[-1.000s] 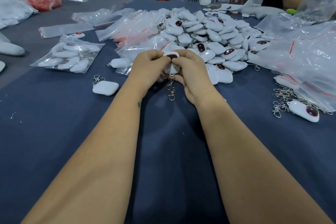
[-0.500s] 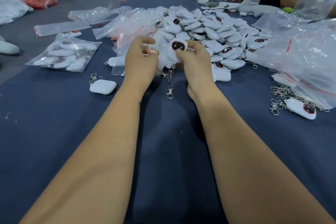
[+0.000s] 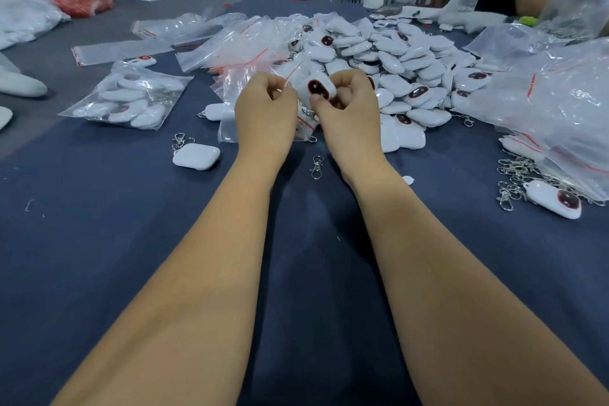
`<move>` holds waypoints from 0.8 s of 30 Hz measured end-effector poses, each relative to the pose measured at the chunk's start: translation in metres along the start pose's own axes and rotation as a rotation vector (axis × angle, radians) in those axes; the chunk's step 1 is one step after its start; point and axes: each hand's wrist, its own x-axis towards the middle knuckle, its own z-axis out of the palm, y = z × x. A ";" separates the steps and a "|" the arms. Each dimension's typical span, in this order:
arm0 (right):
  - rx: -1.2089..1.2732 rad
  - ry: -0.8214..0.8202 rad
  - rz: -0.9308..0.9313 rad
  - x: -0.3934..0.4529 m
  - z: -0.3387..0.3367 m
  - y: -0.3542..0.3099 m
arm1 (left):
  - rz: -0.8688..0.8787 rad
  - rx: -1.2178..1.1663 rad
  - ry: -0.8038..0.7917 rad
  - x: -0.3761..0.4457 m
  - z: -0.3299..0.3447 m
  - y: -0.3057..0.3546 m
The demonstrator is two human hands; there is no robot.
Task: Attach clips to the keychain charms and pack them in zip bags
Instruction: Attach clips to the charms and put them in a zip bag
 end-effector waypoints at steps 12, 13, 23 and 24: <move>-0.159 -0.029 -0.049 -0.001 0.003 0.002 | 0.222 -0.037 -0.117 -0.010 0.002 0.009; -0.171 0.000 -0.061 0.000 0.003 0.002 | 0.216 -0.060 -0.144 -0.011 0.001 0.011; -0.197 -0.075 -0.094 -0.007 0.003 -0.004 | -0.065 -0.250 0.022 0.001 -0.005 0.006; -0.223 -0.119 -0.083 -0.007 0.003 -0.004 | -0.094 -0.275 0.052 0.003 -0.006 0.004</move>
